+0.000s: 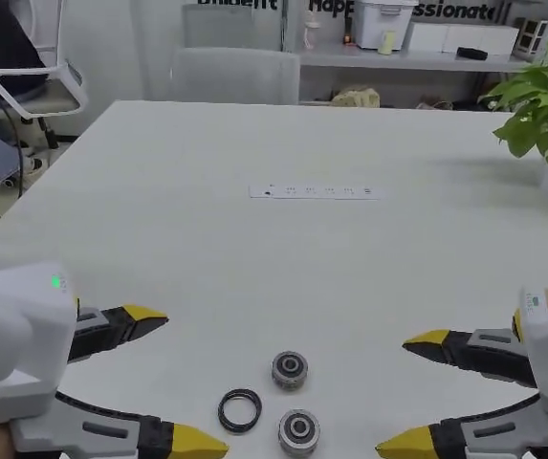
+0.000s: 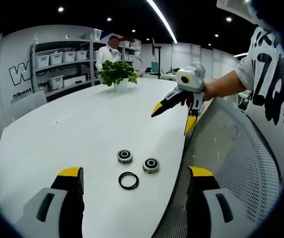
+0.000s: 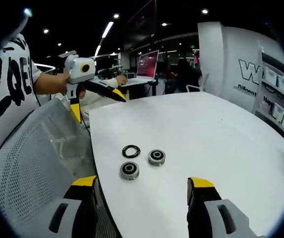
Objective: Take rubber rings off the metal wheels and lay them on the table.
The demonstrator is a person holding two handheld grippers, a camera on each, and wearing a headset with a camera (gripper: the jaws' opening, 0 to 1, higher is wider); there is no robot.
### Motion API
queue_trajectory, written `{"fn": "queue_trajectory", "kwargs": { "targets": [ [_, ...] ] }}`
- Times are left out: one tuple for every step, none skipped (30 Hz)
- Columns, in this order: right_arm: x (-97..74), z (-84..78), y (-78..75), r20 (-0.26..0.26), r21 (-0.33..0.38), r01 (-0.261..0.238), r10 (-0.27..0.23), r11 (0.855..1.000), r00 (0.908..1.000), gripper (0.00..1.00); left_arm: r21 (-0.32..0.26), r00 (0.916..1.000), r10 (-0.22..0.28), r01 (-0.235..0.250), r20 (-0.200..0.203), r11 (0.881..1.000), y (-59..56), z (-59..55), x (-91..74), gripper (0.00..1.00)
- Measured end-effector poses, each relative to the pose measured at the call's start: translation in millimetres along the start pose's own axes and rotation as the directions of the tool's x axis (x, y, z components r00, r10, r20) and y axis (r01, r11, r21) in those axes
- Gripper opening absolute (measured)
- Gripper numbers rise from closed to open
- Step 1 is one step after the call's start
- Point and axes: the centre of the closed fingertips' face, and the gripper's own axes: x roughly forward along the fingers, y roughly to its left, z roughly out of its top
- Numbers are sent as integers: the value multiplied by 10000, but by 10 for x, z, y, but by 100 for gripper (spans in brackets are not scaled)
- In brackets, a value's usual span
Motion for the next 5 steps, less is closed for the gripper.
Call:
{"fn": "queue_trajectory", "kwargs": {
  "targets": [
    [-1, -1, 0, 5, 7, 5, -5, 10000, 10000, 72, -2, 10000, -7, 7, -7, 10000, -2, -1, 2, 84],
    [-2, -2, -1, 7, 16, 9, -9, 10000, 10000, 72, -5, 10000, -24, 24, -16, 10000, -5, -1, 6, 84],
    [-3, -3, -1, 5, 25, 7, -7, 10000, 10000, 72, -3, 10000, -40, 40, -24, 10000, -8, -1, 9, 84],
    [-5, -5, -4, 7, 28, 17, -17, 10000, 10000, 72, 1, 10000, -47, 47, -32, 10000, -10, -2, 12, 84],
    [-5, -5, -4, 7, 28, 17, -17, 10000, 10000, 72, 1, 10000, -47, 47, -32, 10000, -10, -2, 12, 84]
  ]
}}
